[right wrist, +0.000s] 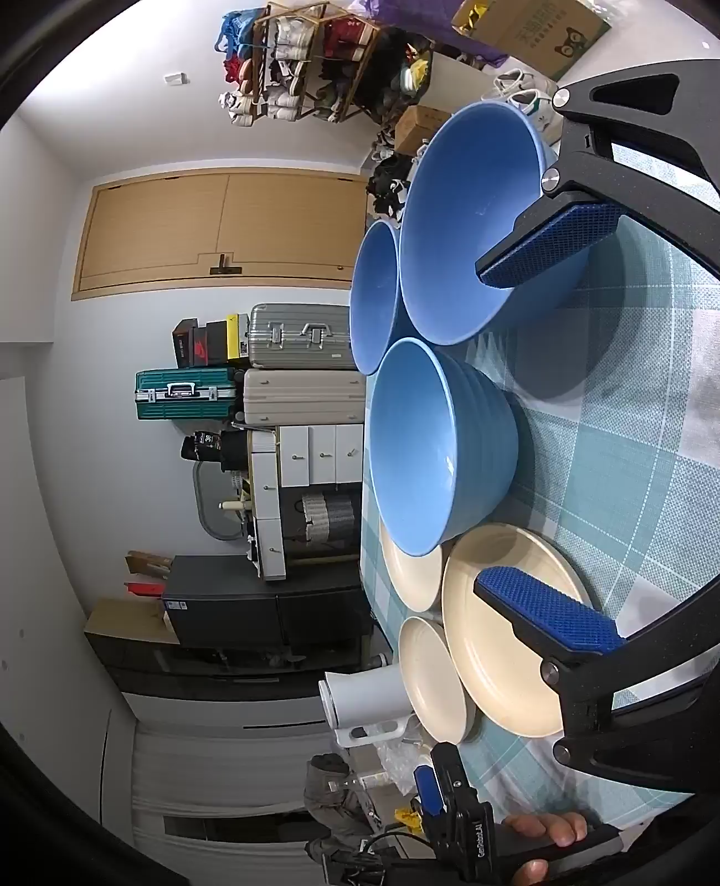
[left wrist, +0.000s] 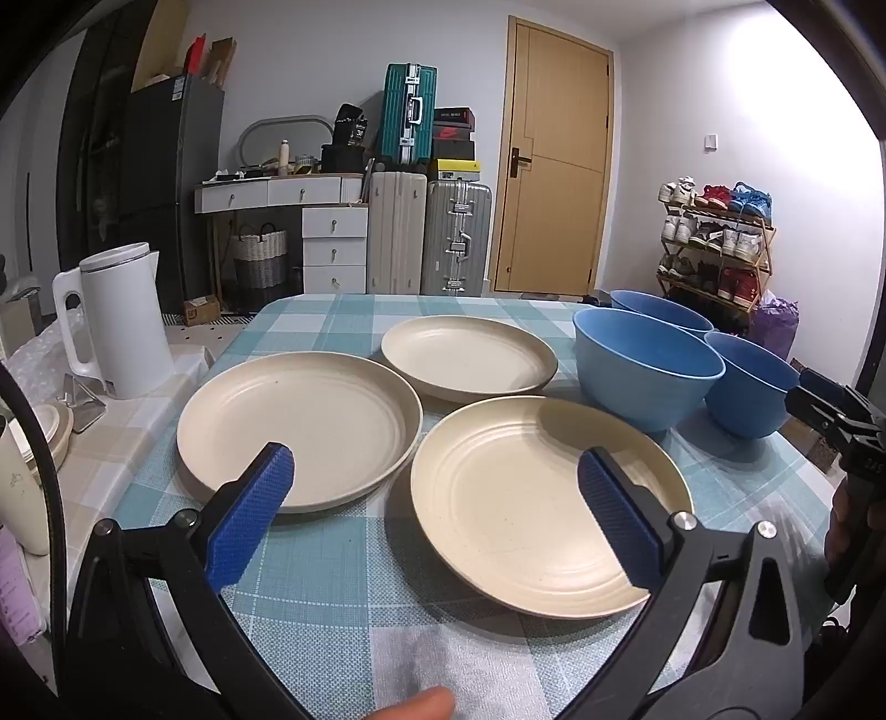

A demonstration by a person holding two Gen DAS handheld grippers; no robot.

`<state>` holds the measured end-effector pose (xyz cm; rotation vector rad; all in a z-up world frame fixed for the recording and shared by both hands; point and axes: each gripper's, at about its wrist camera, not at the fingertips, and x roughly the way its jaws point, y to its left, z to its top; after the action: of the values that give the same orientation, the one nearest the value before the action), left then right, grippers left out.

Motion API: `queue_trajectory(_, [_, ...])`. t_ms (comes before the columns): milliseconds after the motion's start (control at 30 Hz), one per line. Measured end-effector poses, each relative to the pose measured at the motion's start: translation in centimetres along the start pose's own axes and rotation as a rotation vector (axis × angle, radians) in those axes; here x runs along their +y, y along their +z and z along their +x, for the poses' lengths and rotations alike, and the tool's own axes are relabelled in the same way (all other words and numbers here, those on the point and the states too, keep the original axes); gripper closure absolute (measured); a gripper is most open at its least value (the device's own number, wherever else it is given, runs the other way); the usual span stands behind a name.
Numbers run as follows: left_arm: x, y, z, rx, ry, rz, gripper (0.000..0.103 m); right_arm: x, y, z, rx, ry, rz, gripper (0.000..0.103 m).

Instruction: Organize plates and bowls

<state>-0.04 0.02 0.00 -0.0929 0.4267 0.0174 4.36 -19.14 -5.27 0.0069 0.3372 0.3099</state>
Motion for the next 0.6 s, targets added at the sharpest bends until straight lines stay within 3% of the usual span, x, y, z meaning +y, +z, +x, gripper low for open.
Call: queue_trajectory(600, [-0.01,0.01,0.02,0.006,0.004,0.006,0.000,-0.02,-0.04,0.00,0.001,0.001,0.000,0.000])
